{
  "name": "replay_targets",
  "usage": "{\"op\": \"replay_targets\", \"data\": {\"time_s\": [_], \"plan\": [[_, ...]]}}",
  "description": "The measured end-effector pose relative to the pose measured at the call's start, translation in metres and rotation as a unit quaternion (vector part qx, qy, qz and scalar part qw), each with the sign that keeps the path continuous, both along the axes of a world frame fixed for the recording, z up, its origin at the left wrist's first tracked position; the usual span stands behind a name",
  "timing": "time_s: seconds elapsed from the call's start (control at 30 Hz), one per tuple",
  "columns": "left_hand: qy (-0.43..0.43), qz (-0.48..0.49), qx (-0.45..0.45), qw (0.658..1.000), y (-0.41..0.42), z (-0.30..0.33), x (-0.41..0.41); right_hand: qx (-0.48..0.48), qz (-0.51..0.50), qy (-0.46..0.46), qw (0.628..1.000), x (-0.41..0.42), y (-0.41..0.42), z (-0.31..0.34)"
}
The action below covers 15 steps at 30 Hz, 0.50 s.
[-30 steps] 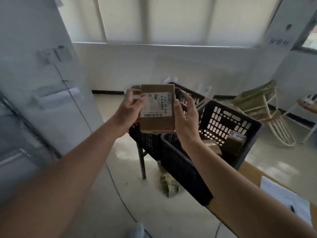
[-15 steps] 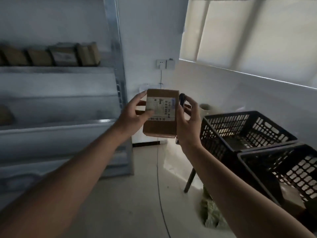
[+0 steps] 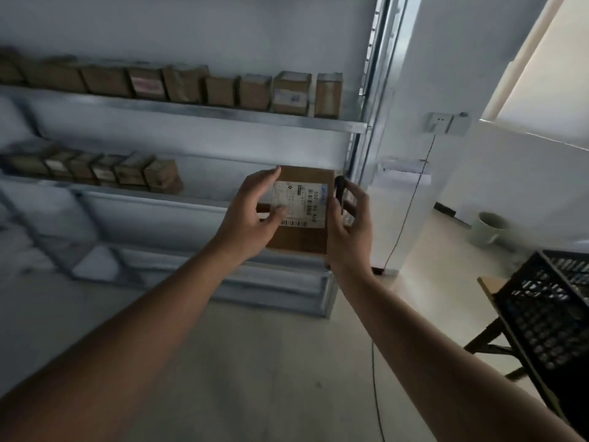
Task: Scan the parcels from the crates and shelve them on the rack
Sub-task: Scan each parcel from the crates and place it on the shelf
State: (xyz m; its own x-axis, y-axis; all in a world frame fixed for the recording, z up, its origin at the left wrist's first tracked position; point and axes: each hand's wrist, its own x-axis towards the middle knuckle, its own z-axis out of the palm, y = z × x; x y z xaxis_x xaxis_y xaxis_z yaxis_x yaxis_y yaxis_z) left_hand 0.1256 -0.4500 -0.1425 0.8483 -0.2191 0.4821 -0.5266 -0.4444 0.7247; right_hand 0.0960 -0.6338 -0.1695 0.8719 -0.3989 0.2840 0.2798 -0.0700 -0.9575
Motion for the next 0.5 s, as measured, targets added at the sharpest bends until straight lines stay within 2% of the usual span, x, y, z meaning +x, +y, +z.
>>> {"op": "replay_targets", "data": {"time_s": [0.23,0.5], "plan": [[0.007,0.068,0.014,0.998,0.083,-0.016,0.057,-0.02,0.055,0.024,0.998,0.079,0.08,-0.013],[0.036,0.146,0.041,0.988,0.147,-0.051,0.169,-0.003,0.113,0.054,0.992,0.205,0.149,-0.05]]}}
